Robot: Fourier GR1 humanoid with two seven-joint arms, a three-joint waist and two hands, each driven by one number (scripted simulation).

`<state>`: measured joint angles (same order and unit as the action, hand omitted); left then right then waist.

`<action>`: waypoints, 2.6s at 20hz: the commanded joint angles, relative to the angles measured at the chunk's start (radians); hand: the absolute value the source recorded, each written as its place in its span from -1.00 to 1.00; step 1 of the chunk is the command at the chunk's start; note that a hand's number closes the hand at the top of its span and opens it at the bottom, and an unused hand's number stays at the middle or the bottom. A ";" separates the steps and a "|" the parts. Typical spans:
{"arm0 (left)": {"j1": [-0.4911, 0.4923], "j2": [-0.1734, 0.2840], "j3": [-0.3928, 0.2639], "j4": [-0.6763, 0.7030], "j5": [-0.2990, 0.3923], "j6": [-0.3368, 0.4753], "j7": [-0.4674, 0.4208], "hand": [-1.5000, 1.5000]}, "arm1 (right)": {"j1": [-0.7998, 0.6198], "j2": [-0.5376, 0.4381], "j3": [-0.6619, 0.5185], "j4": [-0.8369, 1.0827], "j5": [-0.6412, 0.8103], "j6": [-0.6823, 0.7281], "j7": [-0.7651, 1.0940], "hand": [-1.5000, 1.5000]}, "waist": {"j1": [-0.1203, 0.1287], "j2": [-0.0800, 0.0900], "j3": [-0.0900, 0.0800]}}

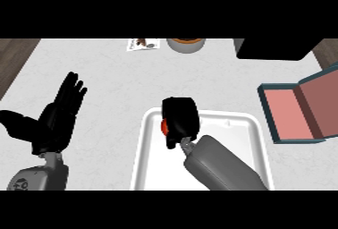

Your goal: Pick the tomato from the tray and place it in the cardboard box

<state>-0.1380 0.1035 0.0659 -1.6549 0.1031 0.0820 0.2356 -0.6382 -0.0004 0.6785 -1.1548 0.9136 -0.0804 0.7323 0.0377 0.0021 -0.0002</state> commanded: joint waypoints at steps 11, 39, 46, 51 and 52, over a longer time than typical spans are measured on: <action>0.017 -0.006 0.028 0.046 -0.014 0.014 -0.065 0.00 | -0.285 0.000 0.042 -0.212 0.083 -0.097 0.455 1.00 | -0.034 -0.007 -0.001; -0.003 0.003 0.030 0.000 0.011 0.005 0.034 0.00 | -0.039 -0.342 -0.518 -0.187 0.244 -0.033 0.118 1.00 | -0.034 0.000 0.000; 0.041 0.002 0.029 0.006 -0.001 -0.010 -0.031 0.00 | -0.014 -0.435 -0.586 0.037 0.189 0.025 -0.038 1.00 | -0.021 0.006 0.000; 0.003 0.005 0.025 -0.010 0.001 -0.008 -0.010 0.00 | -0.038 -0.459 -0.635 0.188 0.091 0.257 -0.054 -1.00 | -0.019 0.006 0.000; 0.028 0.010 0.055 0.002 0.025 -0.021 -0.046 0.00 | -0.001 -0.433 -0.651 0.183 0.081 0.197 -0.071 -1.00 | -0.026 0.002 0.000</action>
<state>-0.1011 0.0986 0.0857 -1.6705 0.1025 0.0751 0.2103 -0.6430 -0.4376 0.0721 -1.0675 1.0476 0.0754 0.7023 0.0131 0.0054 0.0001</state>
